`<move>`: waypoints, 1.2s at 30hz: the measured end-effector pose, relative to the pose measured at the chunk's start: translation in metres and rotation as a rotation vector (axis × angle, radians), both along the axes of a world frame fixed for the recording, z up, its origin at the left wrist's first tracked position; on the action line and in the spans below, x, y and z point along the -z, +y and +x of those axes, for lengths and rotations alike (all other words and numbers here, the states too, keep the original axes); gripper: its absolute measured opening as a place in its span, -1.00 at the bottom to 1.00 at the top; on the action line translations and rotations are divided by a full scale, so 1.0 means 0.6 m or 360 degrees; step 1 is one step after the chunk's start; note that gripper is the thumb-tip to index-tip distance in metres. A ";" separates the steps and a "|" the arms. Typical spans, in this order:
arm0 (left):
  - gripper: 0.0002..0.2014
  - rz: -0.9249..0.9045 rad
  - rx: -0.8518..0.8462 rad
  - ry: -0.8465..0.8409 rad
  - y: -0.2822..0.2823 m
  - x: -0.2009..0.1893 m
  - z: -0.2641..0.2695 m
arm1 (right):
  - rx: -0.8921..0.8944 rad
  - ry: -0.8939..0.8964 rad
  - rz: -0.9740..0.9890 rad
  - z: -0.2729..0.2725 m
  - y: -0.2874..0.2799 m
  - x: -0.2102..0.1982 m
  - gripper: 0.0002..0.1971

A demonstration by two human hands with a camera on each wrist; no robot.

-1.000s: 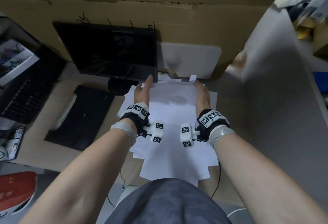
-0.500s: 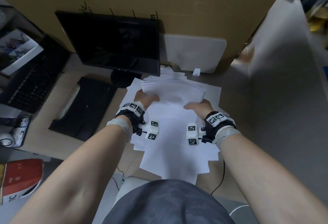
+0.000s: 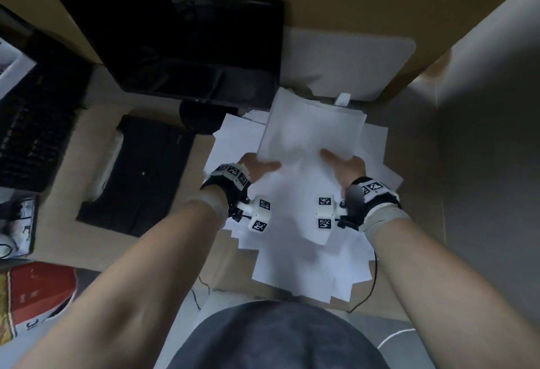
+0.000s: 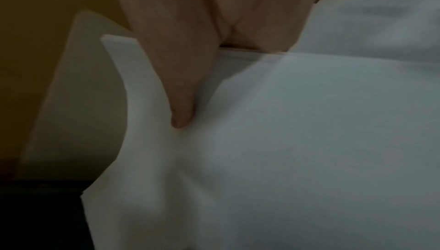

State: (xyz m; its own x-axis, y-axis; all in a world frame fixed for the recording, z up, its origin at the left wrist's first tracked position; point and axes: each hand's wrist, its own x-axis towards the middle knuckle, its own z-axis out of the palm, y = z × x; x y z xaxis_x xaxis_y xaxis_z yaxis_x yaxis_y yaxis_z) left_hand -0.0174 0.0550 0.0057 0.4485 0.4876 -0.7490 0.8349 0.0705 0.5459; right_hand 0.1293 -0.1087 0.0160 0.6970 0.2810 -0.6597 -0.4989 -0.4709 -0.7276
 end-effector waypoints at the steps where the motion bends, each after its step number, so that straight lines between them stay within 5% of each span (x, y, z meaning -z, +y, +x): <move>1: -0.09 -0.0027 0.0087 0.0084 0.009 0.020 -0.007 | -0.0010 0.0052 -0.0082 -0.006 0.004 0.021 -0.39; 3: -0.04 -0.0062 0.0194 0.0223 0.028 0.053 -0.022 | 0.0000 0.0217 -0.0207 -0.025 0.011 0.048 -0.40; 7: -0.46 -0.0097 0.0223 0.0255 0.069 0.091 -0.042 | -0.0131 0.0331 -0.0390 -0.067 0.039 0.082 -0.70; 9: -0.44 -0.0104 0.0172 0.0250 0.096 0.105 -0.048 | -0.0160 0.0310 -0.0427 -0.084 0.064 0.102 -0.66; 14: -0.54 0.0316 0.0155 0.0409 0.178 0.133 -0.071 | -0.0182 0.0226 -0.0560 -0.096 0.120 0.124 -0.76; 18: -0.07 0.0217 -0.0113 0.0413 0.218 0.163 -0.078 | -0.0265 0.0150 -0.0698 -0.095 0.126 0.132 -0.88; 20: -0.03 0.0139 -0.0083 0.0372 0.224 0.164 -0.070 | -0.0237 0.0157 -0.0694 -0.096 0.120 0.132 -0.89; 23: -0.45 0.0099 -0.0044 0.0344 0.217 0.173 -0.066 | -0.0192 0.0169 -0.0669 -0.101 0.113 0.128 -0.90; 32: -0.93 0.0121 -0.0264 0.0198 0.157 0.157 -0.082 | 0.0087 -0.0105 -0.0770 -0.060 0.042 0.080 -0.84; 36: -0.61 0.0096 -0.0415 0.0186 0.101 0.148 -0.104 | 0.0217 -0.0232 -0.0676 -0.050 -0.016 0.063 -0.71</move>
